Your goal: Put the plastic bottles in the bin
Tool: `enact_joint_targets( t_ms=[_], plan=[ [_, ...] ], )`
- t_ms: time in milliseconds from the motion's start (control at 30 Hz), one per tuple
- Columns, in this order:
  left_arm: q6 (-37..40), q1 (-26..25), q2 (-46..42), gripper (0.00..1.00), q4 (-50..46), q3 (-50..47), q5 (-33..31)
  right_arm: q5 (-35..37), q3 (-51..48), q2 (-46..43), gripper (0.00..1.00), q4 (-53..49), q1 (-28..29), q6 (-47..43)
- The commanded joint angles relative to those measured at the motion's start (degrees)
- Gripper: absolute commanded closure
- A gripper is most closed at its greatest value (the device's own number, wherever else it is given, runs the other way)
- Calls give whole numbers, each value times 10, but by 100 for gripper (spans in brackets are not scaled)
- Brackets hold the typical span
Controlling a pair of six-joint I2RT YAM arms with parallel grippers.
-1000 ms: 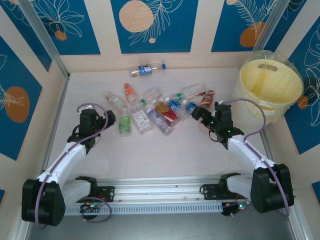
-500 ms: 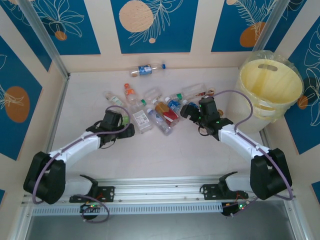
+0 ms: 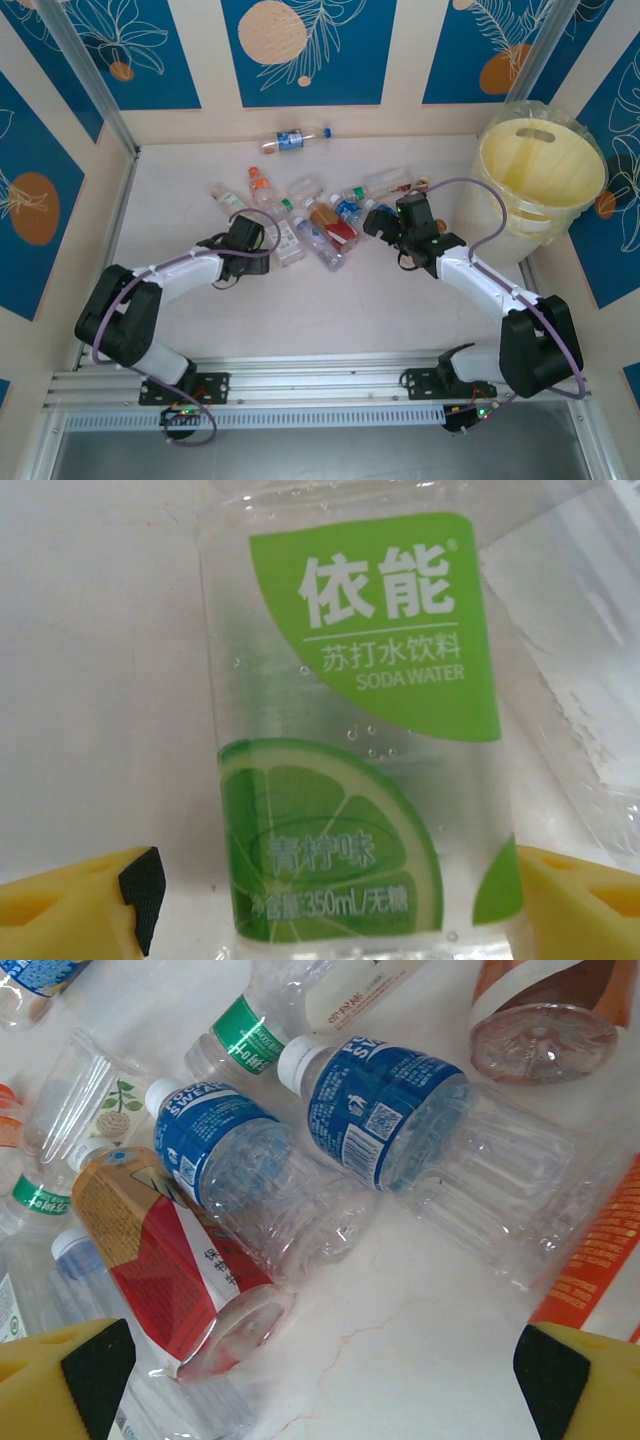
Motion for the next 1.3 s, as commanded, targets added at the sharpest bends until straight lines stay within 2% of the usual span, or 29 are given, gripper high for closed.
enact_joint_targets(
  t_ms=[0, 200, 400, 433, 500, 533, 567, 633, 767, 800, 967, 1067, 1133, 1267],
  plan=[
    [14, -5, 13, 28, 12, 3, -7, 16, 19, -4, 0, -11, 4, -10],
    [29, -5, -12, 45, -1, -4, -5, 9, 22, -13, 0, -1, 5, -18],
    [34, -5, -64, 63, -28, 2, 52, -53, -2, -44, 0, 66, 5, -29],
    [36, -5, -76, 68, -43, 7, 56, -68, -5, -52, 0, 77, 4, -29],
    [29, -5, -101, 85, -84, 21, 35, -93, -6, -66, 0, 88, 5, -30],
    [30, -5, -116, 89, -100, 26, 30, -103, -6, -75, 0, 91, 5, -30],
    [29, -5, -133, 90, -108, 29, 35, -111, -7, -83, 1, 95, 5, -30],
    [32, -5, -165, 91, -95, 28, 87, -128, -9, -98, 0, 105, 4, -27],
    [50, -18, -216, 91, 33, -2, 316, -190, 1, -108, 0, 110, 3, 5],
    [56, -31, -223, 91, 69, -9, 343, -218, 9, -103, 0, 107, 2, 19],
    [116, -105, -200, 92, 139, -3, 297, -390, 63, -60, 1, 100, 4, 53],
    [130, -129, -168, 94, 175, 8, 272, -444, 83, -40, 0, 111, 17, 67],
    [134, -140, -155, 95, 201, 11, 267, -428, 88, -35, 0, 107, 28, 77],
    [135, -157, -143, 95, 223, 13, 261, -331, 139, -4, 0, -34, 45, 79]
  ],
)
